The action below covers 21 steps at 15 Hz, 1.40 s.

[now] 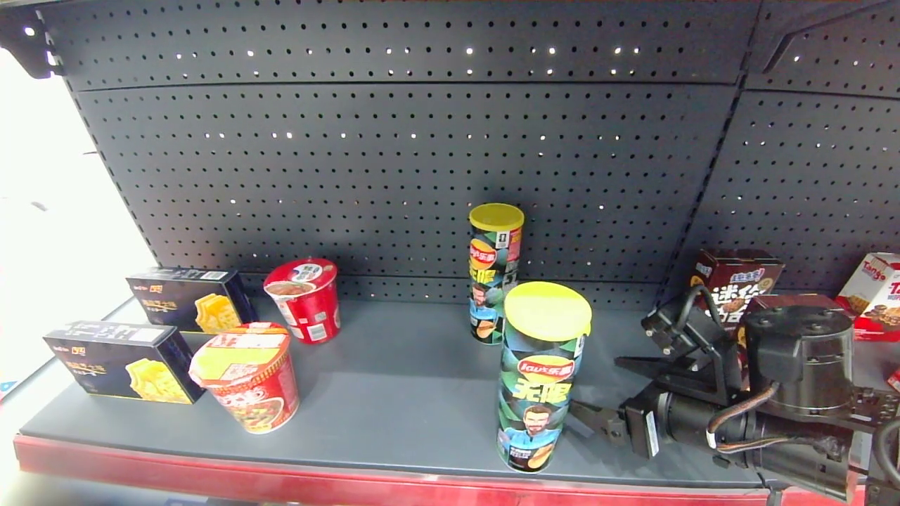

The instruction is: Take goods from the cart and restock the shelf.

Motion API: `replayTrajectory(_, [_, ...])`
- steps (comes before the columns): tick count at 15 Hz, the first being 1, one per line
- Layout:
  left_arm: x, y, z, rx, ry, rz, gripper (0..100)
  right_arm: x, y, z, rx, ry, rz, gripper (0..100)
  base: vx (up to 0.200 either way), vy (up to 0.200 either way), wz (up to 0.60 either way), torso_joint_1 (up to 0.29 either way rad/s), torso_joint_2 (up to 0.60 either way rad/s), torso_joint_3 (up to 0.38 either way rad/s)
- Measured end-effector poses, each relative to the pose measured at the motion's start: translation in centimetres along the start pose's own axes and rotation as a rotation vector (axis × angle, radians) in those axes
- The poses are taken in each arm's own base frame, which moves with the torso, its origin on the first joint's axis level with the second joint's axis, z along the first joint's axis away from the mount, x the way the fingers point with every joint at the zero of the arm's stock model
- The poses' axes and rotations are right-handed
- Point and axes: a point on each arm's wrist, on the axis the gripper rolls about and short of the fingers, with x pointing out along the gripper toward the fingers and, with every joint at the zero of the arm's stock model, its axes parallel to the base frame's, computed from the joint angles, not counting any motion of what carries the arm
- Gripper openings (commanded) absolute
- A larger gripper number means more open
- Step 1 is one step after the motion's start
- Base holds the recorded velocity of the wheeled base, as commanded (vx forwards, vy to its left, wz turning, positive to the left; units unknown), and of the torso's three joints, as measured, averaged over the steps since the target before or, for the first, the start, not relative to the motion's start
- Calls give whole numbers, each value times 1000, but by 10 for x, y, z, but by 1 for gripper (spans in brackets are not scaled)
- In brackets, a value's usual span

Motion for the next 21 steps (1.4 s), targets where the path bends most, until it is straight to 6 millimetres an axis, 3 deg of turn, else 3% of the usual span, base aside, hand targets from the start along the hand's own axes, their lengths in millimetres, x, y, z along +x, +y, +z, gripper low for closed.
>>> replayTrajectory(17, [0, 1, 0, -41, -7, 23, 100, 16, 14, 5, -22, -9, 51, 100, 0, 0, 0, 0, 0, 0])
replayTrajectory(21, [0, 0, 0, -38, -7, 21, 100, 14, 13, -5, -19, 23, 46, 100, 0, 0, 0, 0, 0, 0])
